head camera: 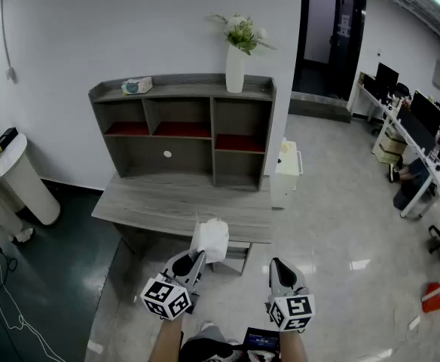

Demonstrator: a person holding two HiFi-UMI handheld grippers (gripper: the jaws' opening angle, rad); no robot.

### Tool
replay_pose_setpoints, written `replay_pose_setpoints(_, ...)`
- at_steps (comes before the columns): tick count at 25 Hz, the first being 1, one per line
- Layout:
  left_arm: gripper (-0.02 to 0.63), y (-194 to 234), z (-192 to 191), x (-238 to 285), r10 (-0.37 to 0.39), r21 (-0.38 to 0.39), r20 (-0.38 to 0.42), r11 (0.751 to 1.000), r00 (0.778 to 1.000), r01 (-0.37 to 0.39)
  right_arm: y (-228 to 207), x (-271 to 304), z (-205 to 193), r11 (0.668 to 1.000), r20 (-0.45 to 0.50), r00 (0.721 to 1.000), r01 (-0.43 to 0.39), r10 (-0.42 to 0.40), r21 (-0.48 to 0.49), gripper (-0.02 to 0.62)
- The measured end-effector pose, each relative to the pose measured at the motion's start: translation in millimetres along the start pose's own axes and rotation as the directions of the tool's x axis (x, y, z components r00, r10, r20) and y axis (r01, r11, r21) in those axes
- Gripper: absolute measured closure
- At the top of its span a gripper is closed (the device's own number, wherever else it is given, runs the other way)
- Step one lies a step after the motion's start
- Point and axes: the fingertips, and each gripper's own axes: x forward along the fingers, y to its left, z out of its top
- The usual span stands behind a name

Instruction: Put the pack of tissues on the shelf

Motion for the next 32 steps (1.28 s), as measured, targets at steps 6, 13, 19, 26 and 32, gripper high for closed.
replay_pose_setpoints(6, 0.557, -2.0, 3.3, 3.5, 0.001, -0.003, 0.005, 1.0, 1.0, -0.001, -6.8, -2.6, 3.3, 1.0, 0.009, 1.0, 0.004, -0.004, 0.008, 0.592)
replay_pose_setpoints(13, 0.557, -1.0, 4.2, 22.4, -0.005, -0.003, 0.018, 1.0, 1.0, 0.005, -23.8, 6.7, 3.3, 1.0, 0.023, 1.0, 0.005, -0.006, 0.021, 0.592)
replay_pose_setpoints(19, 0.557, 7.4, 10.2, 52.3, -0.015, -0.001, 0.024, 1.0, 1.0, 0.015, -53.0, 25.2, 3.1, 0.998, 0.009, 0.999, 0.042, -0.043, 0.049, 0.591)
replay_pose_setpoints(26, 0.557, 42.4, 8.9, 112.6, -0.028, -0.011, 0.022, 1.0, 0.999, 0.028, -86.5, 84.2, 1.0, 0.996, 0.005, 0.998, 0.068, -0.068, 0.051, 0.592)
replay_pose_setpoints(32, 0.557, 97.8, 26.8, 200.2, -0.046, -0.016, 0.013, 0.999, 0.999, 0.046, -129.0, 177.9, 18.6, 0.994, -0.01, 0.995, 0.095, -0.094, 0.045, 0.592)
